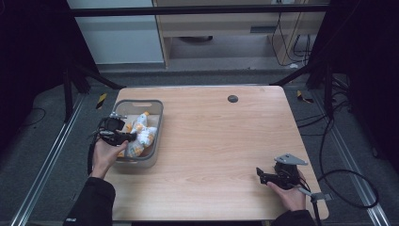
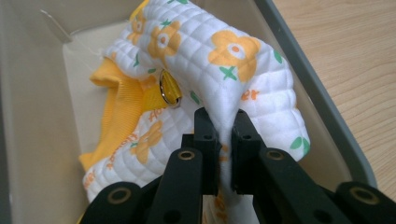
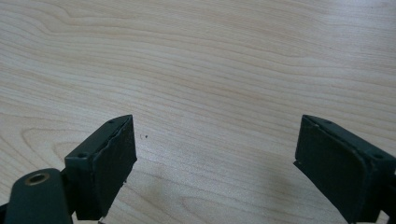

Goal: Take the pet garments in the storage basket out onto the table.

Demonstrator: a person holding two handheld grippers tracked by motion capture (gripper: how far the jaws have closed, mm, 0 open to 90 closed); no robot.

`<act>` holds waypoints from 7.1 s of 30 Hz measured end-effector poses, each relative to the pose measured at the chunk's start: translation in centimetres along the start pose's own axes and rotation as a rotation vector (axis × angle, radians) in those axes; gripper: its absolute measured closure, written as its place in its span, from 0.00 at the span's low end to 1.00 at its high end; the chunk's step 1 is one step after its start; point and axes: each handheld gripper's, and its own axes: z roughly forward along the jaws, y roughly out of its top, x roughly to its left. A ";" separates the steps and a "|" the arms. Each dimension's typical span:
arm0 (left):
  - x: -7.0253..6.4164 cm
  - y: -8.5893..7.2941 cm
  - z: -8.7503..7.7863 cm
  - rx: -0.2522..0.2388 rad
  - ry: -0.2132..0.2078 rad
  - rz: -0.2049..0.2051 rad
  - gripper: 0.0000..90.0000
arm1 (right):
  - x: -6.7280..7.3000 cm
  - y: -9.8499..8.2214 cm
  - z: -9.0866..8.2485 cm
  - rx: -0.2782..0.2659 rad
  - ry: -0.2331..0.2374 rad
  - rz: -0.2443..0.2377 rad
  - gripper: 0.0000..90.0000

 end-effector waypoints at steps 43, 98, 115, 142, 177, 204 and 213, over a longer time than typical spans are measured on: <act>-2.2 2.7 -10.0 -0.142 -0.028 0.133 0.93 | 0.0 0.0 -0.2 -0.020 -0.009 0.000 0.14; -12.7 5.3 -9.2 -0.100 -0.204 0.385 0.93 | -0.5 0.0 -0.8 -0.065 -0.033 0.011 0.14; -15.4 5.4 -6.7 -0.057 -0.250 0.425 0.93 | -0.5 0.0 -0.8 -0.066 -0.033 0.006 0.14; -19.2 4.2 -1.1 0.022 -0.309 0.482 0.93 | -0.5 0.0 -0.8 -0.066 -0.030 0.004 0.14; -22.2 0.6 5.6 0.106 -0.402 0.477 0.81 | -0.4 0.0 -0.8 -0.061 -0.029 0.003 0.14; -21.2 -0.9 3.5 -0.007 -0.443 0.471 0.25 | -0.5 0.0 -0.7 -0.061 -0.032 0.003 0.14; -19.0 -2.0 2.1 -0.078 -0.424 0.419 0.25 | -0.5 0.0 -0.7 -0.060 -0.032 0.004 0.14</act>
